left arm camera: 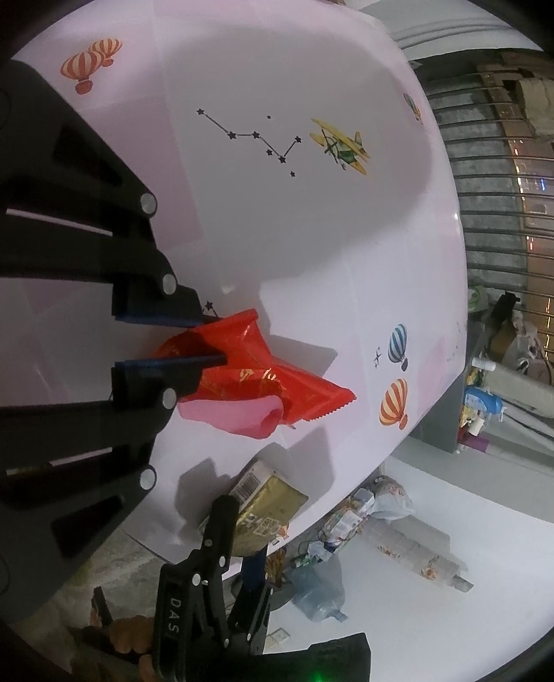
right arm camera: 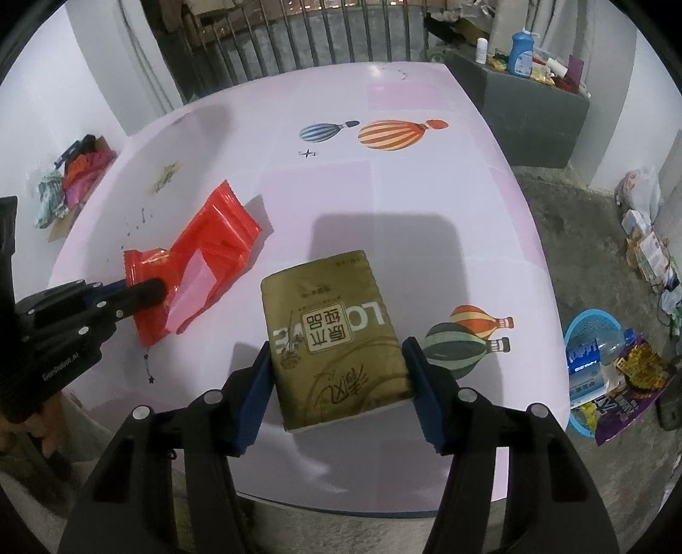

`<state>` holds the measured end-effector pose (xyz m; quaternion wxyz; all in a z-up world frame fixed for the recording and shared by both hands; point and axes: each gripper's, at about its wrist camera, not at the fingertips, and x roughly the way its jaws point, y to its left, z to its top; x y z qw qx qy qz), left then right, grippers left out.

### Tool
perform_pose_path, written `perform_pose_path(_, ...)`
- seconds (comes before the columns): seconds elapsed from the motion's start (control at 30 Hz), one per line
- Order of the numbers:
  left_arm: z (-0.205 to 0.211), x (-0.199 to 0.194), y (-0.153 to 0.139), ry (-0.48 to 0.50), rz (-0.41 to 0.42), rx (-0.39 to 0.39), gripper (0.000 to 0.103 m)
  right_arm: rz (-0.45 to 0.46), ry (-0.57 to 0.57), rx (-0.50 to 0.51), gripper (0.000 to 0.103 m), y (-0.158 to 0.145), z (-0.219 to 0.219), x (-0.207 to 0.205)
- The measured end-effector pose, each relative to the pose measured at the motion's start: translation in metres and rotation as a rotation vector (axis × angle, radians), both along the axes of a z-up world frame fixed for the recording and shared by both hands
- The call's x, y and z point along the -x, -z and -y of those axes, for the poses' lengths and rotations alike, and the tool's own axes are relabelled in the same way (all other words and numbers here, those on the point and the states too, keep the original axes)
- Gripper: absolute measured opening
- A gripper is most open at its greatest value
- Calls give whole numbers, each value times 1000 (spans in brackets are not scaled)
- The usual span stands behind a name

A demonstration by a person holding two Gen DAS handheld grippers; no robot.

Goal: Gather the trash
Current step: 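Lift the red wrapper in the left tool while the right tool lifts the gold packet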

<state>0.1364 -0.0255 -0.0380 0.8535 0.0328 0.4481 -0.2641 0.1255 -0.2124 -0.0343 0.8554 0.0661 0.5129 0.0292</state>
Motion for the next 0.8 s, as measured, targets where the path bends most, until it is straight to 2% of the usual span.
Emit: perform_pose_path(0.8, 6, 9, -22, 28, 56, 1, 7, 22, 41, -41, 57, -7, 12, 4)
